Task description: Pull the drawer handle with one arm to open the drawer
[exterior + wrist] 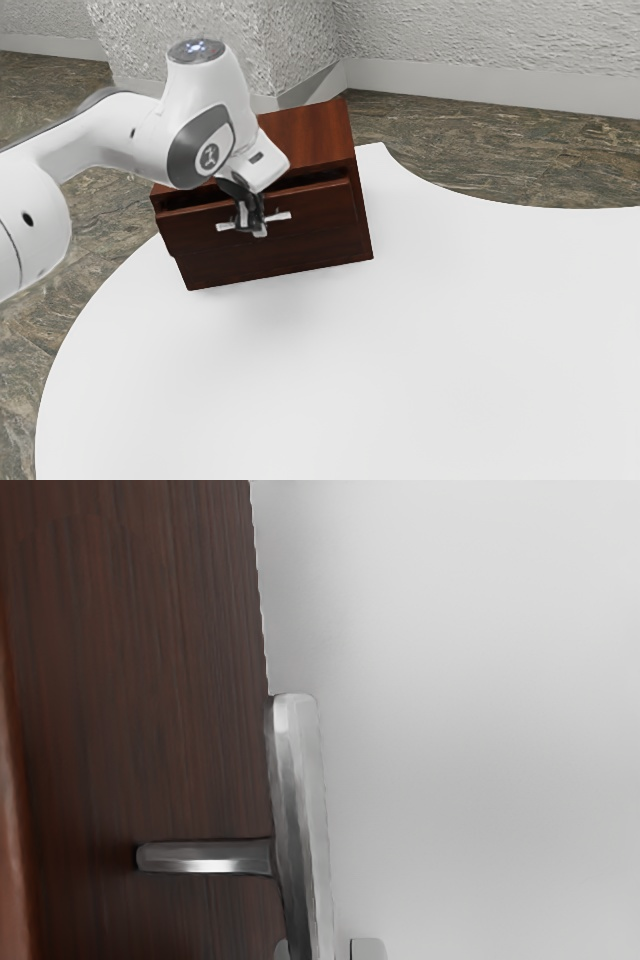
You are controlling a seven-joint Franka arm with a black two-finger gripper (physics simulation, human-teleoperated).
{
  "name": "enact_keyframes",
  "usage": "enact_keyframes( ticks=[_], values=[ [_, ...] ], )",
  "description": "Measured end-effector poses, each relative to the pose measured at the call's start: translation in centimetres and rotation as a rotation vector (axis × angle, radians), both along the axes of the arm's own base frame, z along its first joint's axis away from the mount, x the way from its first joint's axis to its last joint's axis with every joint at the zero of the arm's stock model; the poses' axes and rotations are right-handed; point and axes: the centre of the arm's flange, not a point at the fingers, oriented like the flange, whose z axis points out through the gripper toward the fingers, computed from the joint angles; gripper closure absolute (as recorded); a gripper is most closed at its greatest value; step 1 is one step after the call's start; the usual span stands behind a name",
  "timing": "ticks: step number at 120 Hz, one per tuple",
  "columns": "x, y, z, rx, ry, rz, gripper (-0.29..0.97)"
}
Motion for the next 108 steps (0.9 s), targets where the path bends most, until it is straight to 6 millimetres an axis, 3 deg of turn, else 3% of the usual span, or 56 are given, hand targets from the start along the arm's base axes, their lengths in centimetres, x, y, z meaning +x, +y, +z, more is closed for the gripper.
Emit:
enact_keyframes(
  ticks=[49, 84, 108],
  values=[
    [-5.4, -4.1, 0.9, -0.044, -0.035, -0.063, 0.79],
    [-8.2, -5.8, 1.5, -0.09, -0.053, -0.041, 0.79],
    [-9.3, -6.8, 0.5, -0.11, -0.04, -0.018, 0.78]
  ],
)
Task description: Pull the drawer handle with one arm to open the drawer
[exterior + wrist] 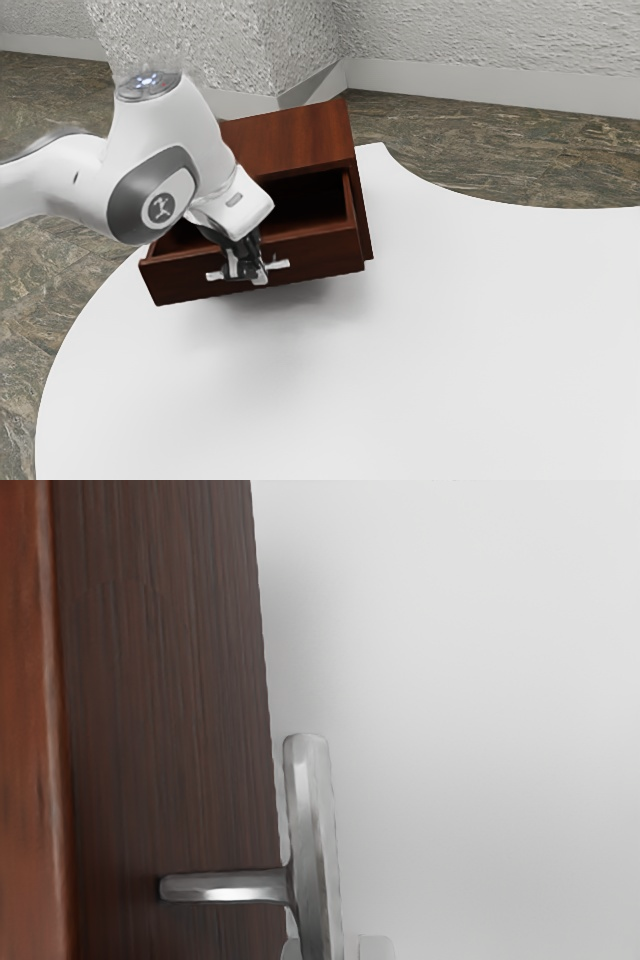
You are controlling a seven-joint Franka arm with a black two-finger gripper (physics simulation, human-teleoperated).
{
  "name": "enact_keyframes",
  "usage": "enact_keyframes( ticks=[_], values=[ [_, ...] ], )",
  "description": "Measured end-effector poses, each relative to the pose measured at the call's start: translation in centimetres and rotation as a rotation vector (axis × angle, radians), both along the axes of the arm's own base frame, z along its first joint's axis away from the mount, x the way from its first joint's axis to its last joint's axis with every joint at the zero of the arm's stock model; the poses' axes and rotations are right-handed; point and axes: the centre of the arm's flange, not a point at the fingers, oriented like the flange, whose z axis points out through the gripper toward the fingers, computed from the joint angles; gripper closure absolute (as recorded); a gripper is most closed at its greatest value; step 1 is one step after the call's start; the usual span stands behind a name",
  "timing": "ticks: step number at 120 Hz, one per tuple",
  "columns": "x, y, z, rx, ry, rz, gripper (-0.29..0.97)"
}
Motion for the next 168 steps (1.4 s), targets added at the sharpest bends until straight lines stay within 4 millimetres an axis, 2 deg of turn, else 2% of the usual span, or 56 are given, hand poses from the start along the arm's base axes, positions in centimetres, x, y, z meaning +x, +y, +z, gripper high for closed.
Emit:
enact_keyframes(
  ticks=[28, 55, 62, 79, 88, 103, 108, 115, 124, 131, 138, 155, 160, 168],
  values=[
    [-1.1, -0.9, -0.1, -0.015, 0.003, 0.015, 0.77],
    [-1.3, -0.9, 0.1, -0.034, 0.0, 0.043, 0.76],
    [-1.4, -1.9, 0.5, -0.041, -0.006, 0.031, 0.75],
    [-1.7, -2.1, 0.6, -0.05, -0.004, 0.039, 0.74],
    [-1.8, -1.5, 0.5, -0.053, 0.0, 0.054, 0.68],
    [-1.9, -1.8, 0.4, -0.059, 0.006, 0.058, 0.55],
    [-1.9, -2.5, 0.5, -0.06, 0.005, 0.047, 0.52],
    [-2.0, -2.5, 0.8, -0.064, 0.002, 0.049, 0.55],
    [-2.6, -2.4, 2.3, -0.067, -0.017, 0.053, 0.59],
    [-3.1, -4.0, 4.6, -0.071, -0.042, 0.023, 0.52],
    [-3.7, -4.5, 7.3, -0.074, -0.061, 0.015, 0.46],
    [-3.4, -3.7, 15.1, -0.078, -0.043, 0.056, 0.35],
    [-3.4, -3.1, 16.5, -0.089, -0.012, 0.077, 0.32],
    [-3.9, -2.0, 17.7, -0.098, 0.054, 0.109, 0.26]
  ],
)
